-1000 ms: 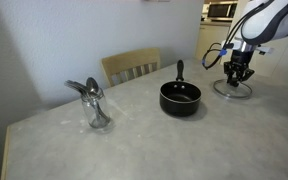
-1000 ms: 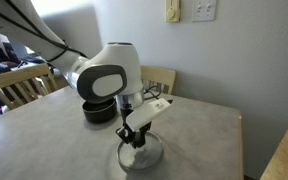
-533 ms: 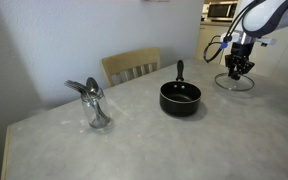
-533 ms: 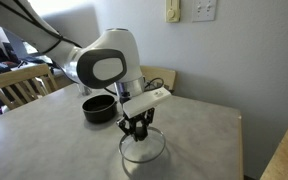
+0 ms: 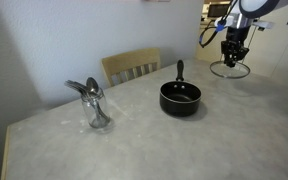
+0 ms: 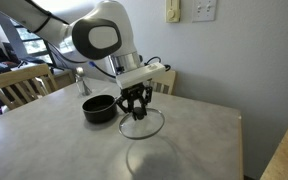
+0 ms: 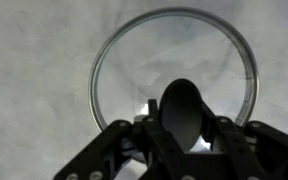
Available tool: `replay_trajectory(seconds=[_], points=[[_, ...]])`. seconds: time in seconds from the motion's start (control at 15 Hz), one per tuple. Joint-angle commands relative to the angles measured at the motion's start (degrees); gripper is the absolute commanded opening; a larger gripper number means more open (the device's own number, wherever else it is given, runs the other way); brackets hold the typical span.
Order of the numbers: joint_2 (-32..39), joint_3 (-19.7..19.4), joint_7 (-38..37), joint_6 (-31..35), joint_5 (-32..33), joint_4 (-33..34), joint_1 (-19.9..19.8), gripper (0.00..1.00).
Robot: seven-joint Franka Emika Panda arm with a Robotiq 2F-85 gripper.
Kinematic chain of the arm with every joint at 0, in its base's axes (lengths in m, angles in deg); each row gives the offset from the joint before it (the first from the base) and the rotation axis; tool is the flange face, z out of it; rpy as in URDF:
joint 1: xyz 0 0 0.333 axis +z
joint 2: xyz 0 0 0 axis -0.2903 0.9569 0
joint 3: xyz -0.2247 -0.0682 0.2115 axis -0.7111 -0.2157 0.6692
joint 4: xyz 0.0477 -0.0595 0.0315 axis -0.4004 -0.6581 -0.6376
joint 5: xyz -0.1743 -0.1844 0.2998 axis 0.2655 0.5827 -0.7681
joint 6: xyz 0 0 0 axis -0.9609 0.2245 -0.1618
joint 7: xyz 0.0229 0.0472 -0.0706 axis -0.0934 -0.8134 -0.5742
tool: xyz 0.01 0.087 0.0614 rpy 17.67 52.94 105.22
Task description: Pick up the lid and close the pot
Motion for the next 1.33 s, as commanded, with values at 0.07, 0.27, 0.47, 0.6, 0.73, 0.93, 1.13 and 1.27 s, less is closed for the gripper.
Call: replay_trajectory(seconds=[0.07,0.27,0.47,0.6,0.73,0.93,1.13,1.27], points=[[-2.29,-0.09,-3.54,-3.14,2.74,1.34,2.56,0.15],[-2.58,0.41,-5.83,-4.21,4.01,2.33,4.41,0.15],[-2.39,1.03,-8.53,-5.53,4.72,3.71,6.28,0.15],[-2.39,1.42,-10.09,-6.54,5.21,4.57,7.29,0.15],[-2.29,1.86,-10.7,-7.4,5.43,5.47,7.98,0.15],[-2.51,2.64,-10.02,-8.61,5.88,6.33,8.65,0.15],[-1.95,3.33,-10.54,-10.03,6.11,7.81,9.57,0.15],[-1.5,4.08,-11.42,-10.73,5.18,8.74,10.28,0.15]])
